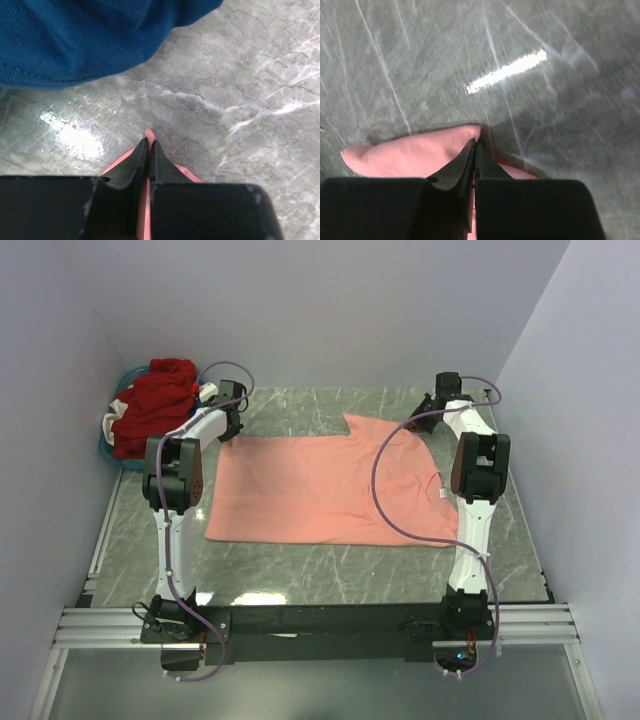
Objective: Fold and stack the t-shirts
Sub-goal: Fold the tshirt
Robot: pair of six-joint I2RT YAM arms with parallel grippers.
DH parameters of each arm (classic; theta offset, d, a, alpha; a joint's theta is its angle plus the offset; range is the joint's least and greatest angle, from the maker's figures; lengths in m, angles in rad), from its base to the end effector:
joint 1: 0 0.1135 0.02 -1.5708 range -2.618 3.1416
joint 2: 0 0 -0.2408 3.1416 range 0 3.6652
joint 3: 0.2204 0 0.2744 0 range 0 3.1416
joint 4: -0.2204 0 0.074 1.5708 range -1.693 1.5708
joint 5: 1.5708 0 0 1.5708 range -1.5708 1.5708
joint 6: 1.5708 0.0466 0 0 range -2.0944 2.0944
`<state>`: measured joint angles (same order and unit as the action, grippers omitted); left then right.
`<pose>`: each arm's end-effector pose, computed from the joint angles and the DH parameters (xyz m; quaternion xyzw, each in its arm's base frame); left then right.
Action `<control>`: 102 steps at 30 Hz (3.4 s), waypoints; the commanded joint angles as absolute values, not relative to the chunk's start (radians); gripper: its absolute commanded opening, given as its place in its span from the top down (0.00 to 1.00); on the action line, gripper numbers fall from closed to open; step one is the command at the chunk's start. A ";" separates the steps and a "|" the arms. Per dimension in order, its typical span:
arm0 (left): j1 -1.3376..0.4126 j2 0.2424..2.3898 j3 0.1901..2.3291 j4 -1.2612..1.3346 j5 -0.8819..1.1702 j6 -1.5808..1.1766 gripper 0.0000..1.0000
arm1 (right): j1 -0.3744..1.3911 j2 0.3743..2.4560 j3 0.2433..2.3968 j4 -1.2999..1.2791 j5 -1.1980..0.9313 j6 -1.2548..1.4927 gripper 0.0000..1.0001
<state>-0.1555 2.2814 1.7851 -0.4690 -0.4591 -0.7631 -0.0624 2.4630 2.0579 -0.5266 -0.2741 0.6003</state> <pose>0.5041 -0.0581 0.1261 -0.3428 0.8666 0.0660 0.3565 0.5478 -0.0216 0.1189 0.2654 0.9033 0.2077 0.2655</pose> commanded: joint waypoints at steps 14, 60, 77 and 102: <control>-0.140 2.172 1.793 -0.468 -0.425 -0.724 0.99 | -0.089 2.139 1.841 -0.367 -0.201 0.542 1.00; -0.137 1.684 1.158 -0.293 -0.382 -0.891 0.99 | -0.103 1.362 0.829 -0.123 -0.106 0.618 1.00; -0.133 1.585 1.016 -0.252 -0.377 -0.930 0.99 | -0.115 1.190 0.674 -0.126 -0.109 0.614 1.00; -0.115 1.408 0.808 -0.117 -0.330 -0.934 0.56 | -0.167 1.040 0.499 -0.097 -0.227 0.624 0.49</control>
